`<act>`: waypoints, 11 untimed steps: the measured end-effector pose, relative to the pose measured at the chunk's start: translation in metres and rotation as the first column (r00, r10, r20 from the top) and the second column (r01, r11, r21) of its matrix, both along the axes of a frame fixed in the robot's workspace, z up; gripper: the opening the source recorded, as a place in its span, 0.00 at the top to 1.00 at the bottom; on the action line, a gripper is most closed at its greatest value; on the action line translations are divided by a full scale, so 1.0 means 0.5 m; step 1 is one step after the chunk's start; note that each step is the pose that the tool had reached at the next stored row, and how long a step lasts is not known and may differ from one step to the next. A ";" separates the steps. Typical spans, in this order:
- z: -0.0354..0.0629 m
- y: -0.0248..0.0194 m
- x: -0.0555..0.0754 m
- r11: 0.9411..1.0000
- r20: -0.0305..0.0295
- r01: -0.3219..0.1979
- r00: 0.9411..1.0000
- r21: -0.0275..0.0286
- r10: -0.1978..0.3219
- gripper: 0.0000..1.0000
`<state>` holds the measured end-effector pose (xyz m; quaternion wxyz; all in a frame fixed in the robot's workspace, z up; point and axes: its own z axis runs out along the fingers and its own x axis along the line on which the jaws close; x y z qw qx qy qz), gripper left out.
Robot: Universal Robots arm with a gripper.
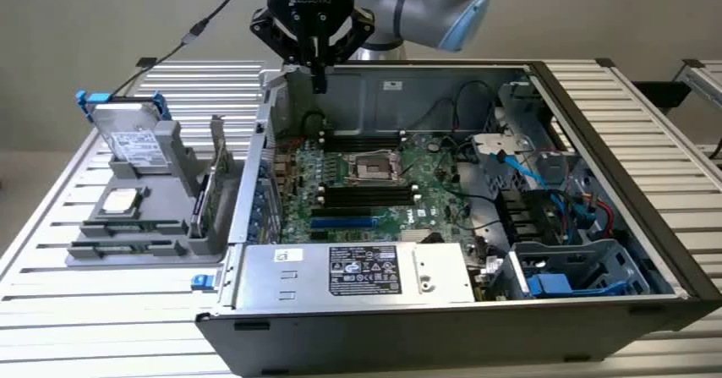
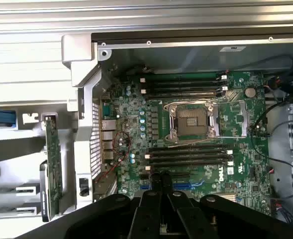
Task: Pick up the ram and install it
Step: 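Reach for the ram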
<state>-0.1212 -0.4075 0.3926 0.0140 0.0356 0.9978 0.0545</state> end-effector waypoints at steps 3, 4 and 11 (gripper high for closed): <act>0.000 -0.0002 0.000 1.000 0.000 0.000 1.000 0.001 0.000 0.90; 0.000 -0.0002 0.000 1.000 0.000 0.000 1.000 0.001 0.000 0.90; 0.000 -0.0006 0.000 1.000 0.000 0.000 1.000 0.002 0.000 0.90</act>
